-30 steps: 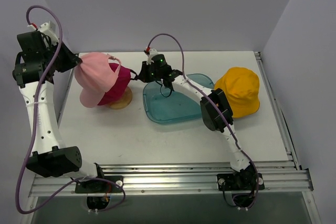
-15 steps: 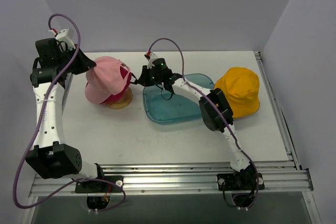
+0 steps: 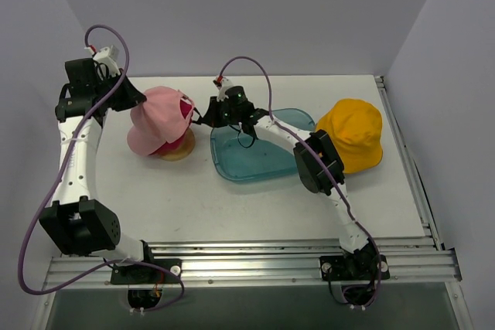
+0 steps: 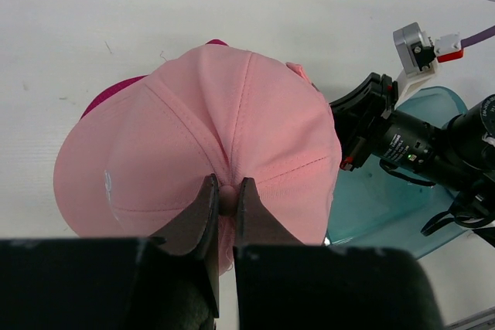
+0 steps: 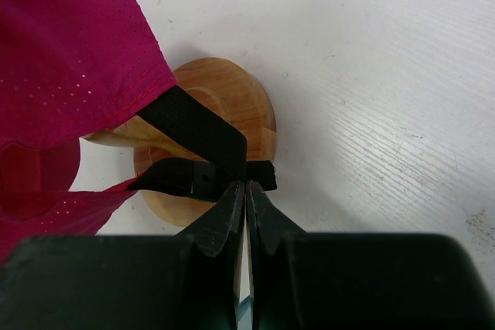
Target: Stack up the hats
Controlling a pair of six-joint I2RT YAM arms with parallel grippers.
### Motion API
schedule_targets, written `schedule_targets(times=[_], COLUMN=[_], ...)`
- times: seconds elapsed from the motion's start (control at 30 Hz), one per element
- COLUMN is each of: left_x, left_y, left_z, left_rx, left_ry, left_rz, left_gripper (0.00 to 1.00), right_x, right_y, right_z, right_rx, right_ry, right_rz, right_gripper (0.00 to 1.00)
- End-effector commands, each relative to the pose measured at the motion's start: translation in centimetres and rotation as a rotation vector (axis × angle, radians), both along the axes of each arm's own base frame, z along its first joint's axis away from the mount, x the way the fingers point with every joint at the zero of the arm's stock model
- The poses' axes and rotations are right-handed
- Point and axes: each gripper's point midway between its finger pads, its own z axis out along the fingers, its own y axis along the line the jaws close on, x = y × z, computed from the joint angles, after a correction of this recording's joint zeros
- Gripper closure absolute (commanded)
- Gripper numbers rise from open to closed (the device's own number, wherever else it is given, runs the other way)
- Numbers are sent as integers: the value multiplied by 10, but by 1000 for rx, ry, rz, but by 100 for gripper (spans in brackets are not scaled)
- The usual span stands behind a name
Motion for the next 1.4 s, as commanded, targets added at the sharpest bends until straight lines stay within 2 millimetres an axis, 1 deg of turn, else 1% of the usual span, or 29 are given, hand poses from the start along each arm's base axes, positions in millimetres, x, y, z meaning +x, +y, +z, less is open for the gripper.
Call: schedule_targets(times=[0.0, 0.13, 0.17, 0.3, 0.43, 0.47, 0.57, 0.63, 0.67, 0.7, 0.8, 0.83, 0.87, 0.93, 0.97, 1.0, 1.03, 1.1, 1.13, 1.17, 1.2, 1.27, 1.33, 1.37], left_x=[6, 2, 3, -1, -2, -1, -2, -3, -4, -5, -7, -7, -7, -6, -6, -5, -3, -2, -1, 0, 0, 1, 1, 2], left_y=[-3, -7, -7, -19, -16, -10, -4, -4, -4, -5, -2, -3, -3, -4, -4, -4, -4, -5, -5, -5, -5, -8, -11, -9], left_z=[14, 13, 12, 11, 2, -3, -8, -7, -12, -8, -12, -11, -12, -12, -12, -15, -13, -14, -13, -14, -14, -11, -8, -4], left_rx=[41, 48, 46, 35, 63, 77, 75, 47, 36, 22, 22, 18, 17, 14, 14, 15, 16, 16, 16, 15, 13, 5, 2, 7], left_ry=[-74, -74, -72, -69, -35, -22, -1, -5, -4, -15, -15, -16, -16, -17, -15, -6, -11, -6, -9, -4, -6, -10, -15, -24], left_rz=[-22, -26, -27, -58, -26, 1, 55, 82, 87, 98, 120, 120, 117, 112, 110, 109, 107, 103, 102, 100, 98, 85, 79, 86], left_gripper=[91, 84, 80, 75, 71, 70, 70, 60, 57, 56, 52, 50, 49, 48, 48, 48, 48, 48, 48, 48, 48, 48, 47, 47], right_x=[2, 1, 2, 1, -2, -2, -3, -4, -5, -6, -6, -6, -8, -6, -7, -8, -8, -9, -10, -10, -11, -10, -9, -6], right_y=[0, -1, -1, -2, -1, -1, -1, -1, -2, -1, -5, -5, -6, -10, -12, -12, -14, -18, -19, -21, -21, -21, -18, -16], right_z=[66, 77, 79, 91, 97, 97, 95, 95, 95, 96, 101, 101, 107, 111, 119, 122, 122, 136, 134, 143, 146, 153, 158, 160], right_rx=[94, 113, 116, 135, 152, 154, 156, 159, 160, 162, 166, 166, 172, 179, 188, 191, 189, 205, 205, 218, 222, 229, 232, 231], right_ry=[-89, -99, -101, -109, -107, -105, -100, -98, -99, -97, -104, -103, -107, -109, -119, -124, -124, -148, -145, -164, -169, -190, -204, -215], right_rz=[6, 1, -1, -5, -2, -3, -3, -2, 1, 6, -3, -4, -7, -19, -22, -23, -30, -40, -46, -51, -50, -48, -44, -42], right_gripper=[100, 100, 100, 100, 100, 100, 100, 100, 100, 100, 97, 94, 92, 89, 87, 84, 81, 77, 74, 73, 69, 67, 61, 59])
